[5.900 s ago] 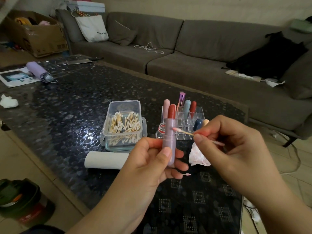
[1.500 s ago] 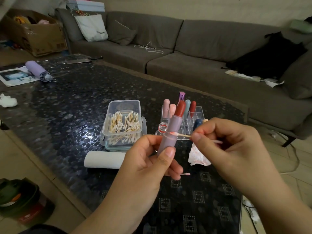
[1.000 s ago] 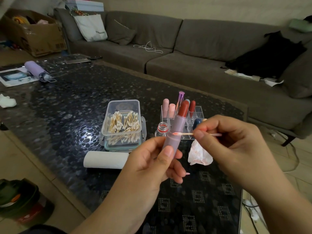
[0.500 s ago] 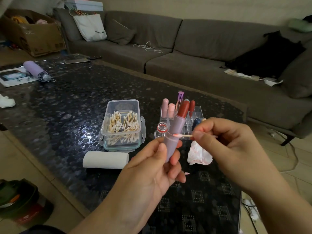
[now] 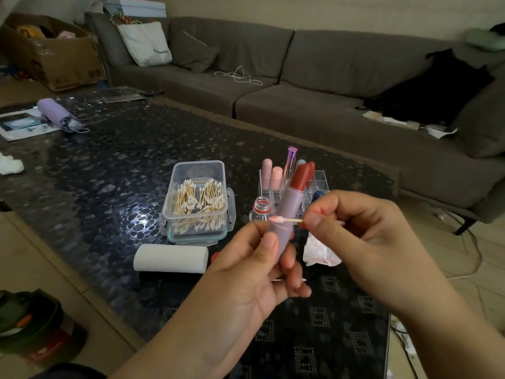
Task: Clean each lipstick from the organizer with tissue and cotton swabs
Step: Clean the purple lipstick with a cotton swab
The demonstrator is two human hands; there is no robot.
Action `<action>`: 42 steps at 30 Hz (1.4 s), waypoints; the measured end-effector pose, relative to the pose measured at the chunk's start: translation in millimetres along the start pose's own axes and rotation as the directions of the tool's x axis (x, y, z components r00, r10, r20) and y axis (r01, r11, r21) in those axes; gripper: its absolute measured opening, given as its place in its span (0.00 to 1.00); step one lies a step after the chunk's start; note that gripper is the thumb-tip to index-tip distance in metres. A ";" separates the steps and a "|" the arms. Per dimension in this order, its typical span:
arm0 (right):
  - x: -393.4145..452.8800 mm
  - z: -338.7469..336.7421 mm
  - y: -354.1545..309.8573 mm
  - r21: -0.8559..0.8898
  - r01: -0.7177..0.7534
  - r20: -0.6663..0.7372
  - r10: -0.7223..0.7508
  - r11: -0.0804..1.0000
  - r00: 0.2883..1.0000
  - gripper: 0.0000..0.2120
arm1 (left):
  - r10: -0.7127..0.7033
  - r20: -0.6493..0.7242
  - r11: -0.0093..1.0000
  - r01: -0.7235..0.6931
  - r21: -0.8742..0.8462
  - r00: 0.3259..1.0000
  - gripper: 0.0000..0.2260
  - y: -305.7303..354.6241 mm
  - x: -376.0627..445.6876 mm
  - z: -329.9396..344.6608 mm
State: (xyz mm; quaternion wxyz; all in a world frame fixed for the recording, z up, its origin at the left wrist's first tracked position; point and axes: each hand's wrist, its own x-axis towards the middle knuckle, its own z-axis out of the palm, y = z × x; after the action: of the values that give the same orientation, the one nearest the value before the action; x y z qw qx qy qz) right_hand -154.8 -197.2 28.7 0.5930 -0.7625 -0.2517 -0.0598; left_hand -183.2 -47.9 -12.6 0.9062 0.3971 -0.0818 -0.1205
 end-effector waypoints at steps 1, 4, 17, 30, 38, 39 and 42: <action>0.5 -0.4 0.2 0.005 -0.004 -0.007 0.004 1.000 1.000 0.07 | 0.009 -0.008 1.000 -0.009 0.014 1.000 0.09 -0.6 0.6 0.5; 1.3 -5.7 2.2 -0.008 -0.013 -0.045 0.013 1.000 0.999 0.06 | 0.023 -0.040 0.999 -0.022 0.028 0.999 0.11 -0.1 0.8 0.3; -0.2 -6.2 3.5 0.012 -0.030 -0.059 0.031 0.999 0.998 0.07 | -0.036 0.008 0.995 0.037 -0.095 0.999 0.06 -0.2 2.2 -3.1; 1.2 -5.4 3.0 0.034 -0.035 -0.047 0.036 0.999 0.998 0.04 | -0.014 -0.026 0.998 0.013 -0.056 1.000 0.11 1.1 0.3 -3.1; 0.7 -3.0 3.8 0.033 0.007 0.000 -0.007 0.999 1.000 0.08 | -0.055 0.000 0.997 0.055 -0.056 0.998 0.14 1.2 0.4 1.2; 1.2 -5.1 4.9 0.041 -0.009 -0.015 0.009 0.999 1.000 0.06 | -0.059 -0.015 0.997 0.058 -0.053 0.998 0.12 1.8 0.0 2.5; 1.4 -9.1 7.0 0.052 -0.041 -0.047 0.043 0.998 0.998 0.04 | -0.054 -0.013 0.997 0.054 -0.051 0.998 0.10 3.7 -0.9 2.6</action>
State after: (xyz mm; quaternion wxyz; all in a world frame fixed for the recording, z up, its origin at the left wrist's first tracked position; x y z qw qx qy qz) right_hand -148.5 -206.5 25.7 0.6194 -0.7505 -0.2227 -0.0591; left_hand -184.1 -47.1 -8.1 0.9129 0.3770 -0.0613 -0.1441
